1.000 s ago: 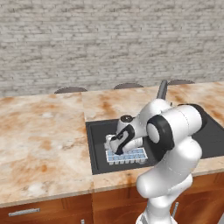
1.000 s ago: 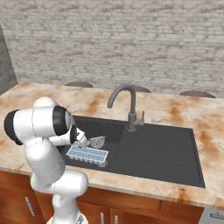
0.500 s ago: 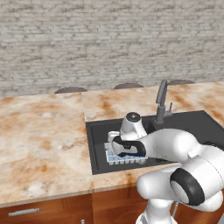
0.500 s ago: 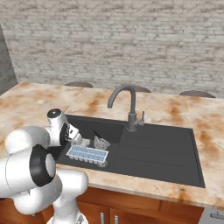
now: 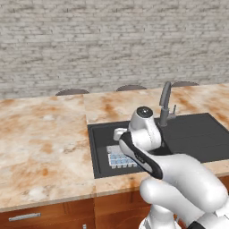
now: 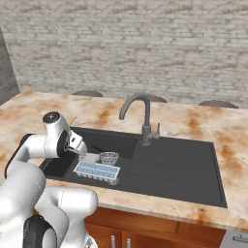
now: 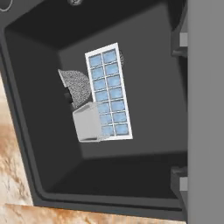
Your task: Pick the tupperware and strainer and place them in the sink. Then turn on the water.
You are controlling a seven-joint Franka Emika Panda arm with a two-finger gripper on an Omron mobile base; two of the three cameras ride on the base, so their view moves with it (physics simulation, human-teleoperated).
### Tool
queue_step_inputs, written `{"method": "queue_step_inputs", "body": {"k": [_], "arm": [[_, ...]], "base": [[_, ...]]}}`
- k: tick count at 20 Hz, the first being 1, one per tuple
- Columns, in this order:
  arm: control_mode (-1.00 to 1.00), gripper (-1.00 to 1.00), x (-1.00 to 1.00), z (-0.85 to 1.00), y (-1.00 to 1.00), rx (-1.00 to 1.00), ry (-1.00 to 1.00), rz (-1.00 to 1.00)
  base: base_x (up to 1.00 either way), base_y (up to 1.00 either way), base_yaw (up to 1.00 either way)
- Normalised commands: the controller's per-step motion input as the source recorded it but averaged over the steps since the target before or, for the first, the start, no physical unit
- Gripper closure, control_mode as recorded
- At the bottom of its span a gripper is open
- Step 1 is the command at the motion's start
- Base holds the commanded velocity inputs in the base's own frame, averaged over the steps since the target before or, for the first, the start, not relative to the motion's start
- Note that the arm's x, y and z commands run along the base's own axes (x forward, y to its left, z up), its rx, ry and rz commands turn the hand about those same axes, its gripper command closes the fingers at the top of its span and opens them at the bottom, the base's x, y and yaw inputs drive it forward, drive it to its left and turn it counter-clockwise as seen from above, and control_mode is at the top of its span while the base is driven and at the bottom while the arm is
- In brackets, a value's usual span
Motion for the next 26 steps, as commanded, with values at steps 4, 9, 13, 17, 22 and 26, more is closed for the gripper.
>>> {"method": "queue_step_inputs", "body": {"k": [4, 9, 13, 17, 22, 26], "arm": [[-1.00, -1.00, -0.57, 0.39, -0.17, 0.00, -0.05, 0.03], [-1.00, -1.00, -0.37, 0.42, -0.19, 0.00, -0.07, 0.02], [-1.00, -1.00, -0.05, 0.12, -0.08, 0.00, 0.00, 0.01], [-1.00, -1.00, 0.00, 0.00, 0.00, 0.00, 0.00, 0.00], [-1.00, -1.00, -0.03, 0.00, 0.00, 0.00, 0.00, 0.00], [1.00, -1.00, -0.01, 0.00, 0.00, 0.00, 0.00, 0.00]], "base": [[0.00, 0.00, 0.00], [0.00, 0.00, 0.00], [0.00, 0.00, 0.00], [0.00, 0.00, 0.00], [0.00, 0.00, 0.00], [-0.27, -0.20, -0.01]]}}
